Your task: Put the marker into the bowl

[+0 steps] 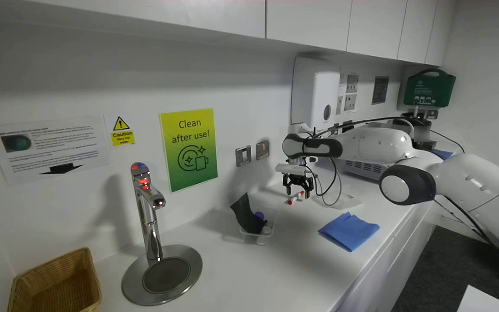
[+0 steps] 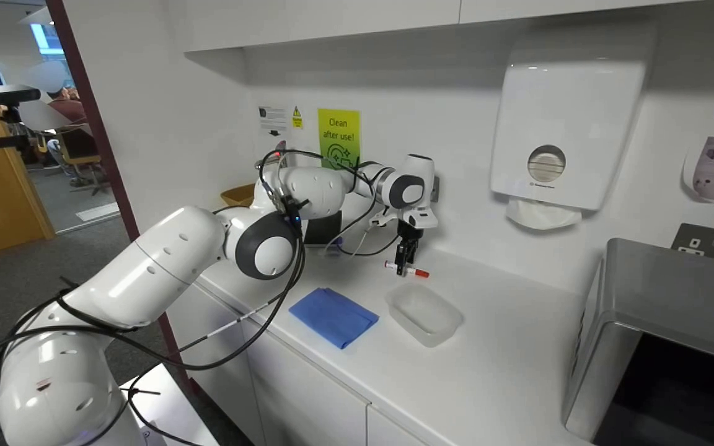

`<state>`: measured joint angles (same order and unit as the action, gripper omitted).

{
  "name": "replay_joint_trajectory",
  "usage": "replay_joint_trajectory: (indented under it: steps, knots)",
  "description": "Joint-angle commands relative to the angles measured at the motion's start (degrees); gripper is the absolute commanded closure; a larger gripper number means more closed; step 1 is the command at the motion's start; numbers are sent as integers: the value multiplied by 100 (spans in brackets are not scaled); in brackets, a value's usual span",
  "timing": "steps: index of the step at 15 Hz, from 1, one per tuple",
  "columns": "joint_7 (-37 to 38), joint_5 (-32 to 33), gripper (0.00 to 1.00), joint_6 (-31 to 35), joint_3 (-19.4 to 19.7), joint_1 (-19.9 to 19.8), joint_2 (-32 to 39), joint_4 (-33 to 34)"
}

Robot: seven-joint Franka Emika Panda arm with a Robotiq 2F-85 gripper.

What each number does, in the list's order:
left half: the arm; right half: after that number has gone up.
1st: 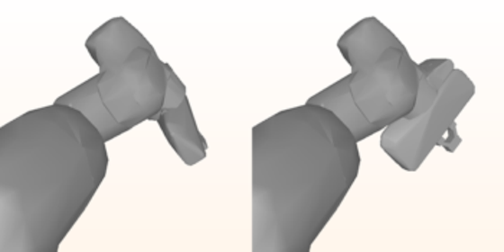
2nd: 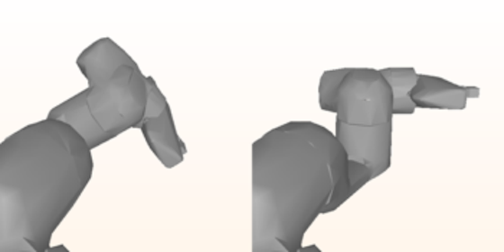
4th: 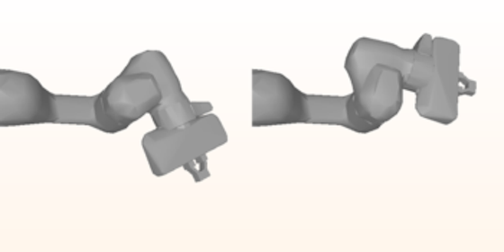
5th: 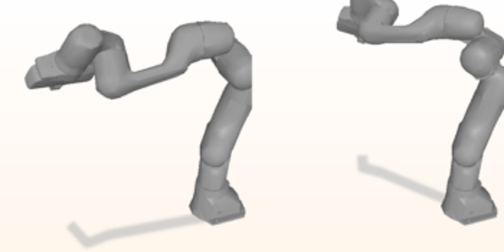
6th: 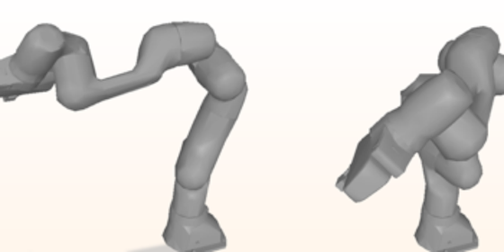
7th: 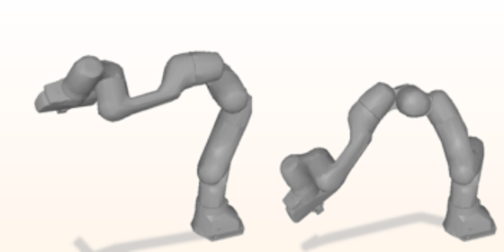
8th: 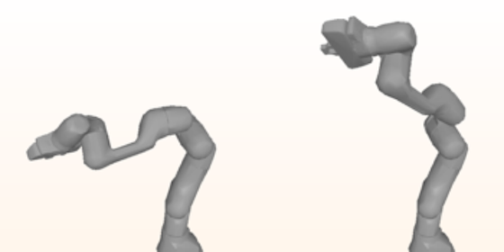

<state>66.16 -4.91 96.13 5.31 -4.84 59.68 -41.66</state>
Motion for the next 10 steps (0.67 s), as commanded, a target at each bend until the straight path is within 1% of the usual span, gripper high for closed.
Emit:
replay_joint_trajectory:
  steps: [1, 4, 6, 10]
  knots:
    - [-152, 8, 26, -306, -30, -48, 151, 373]
    - [-152, 4, 44, -303, -31, -50, 175, 403]
    - [-155, 3, 62, -299, -31, -53, 182, 461]
    - [-155, -4, 93, -304, -32, -62, 195, 509]
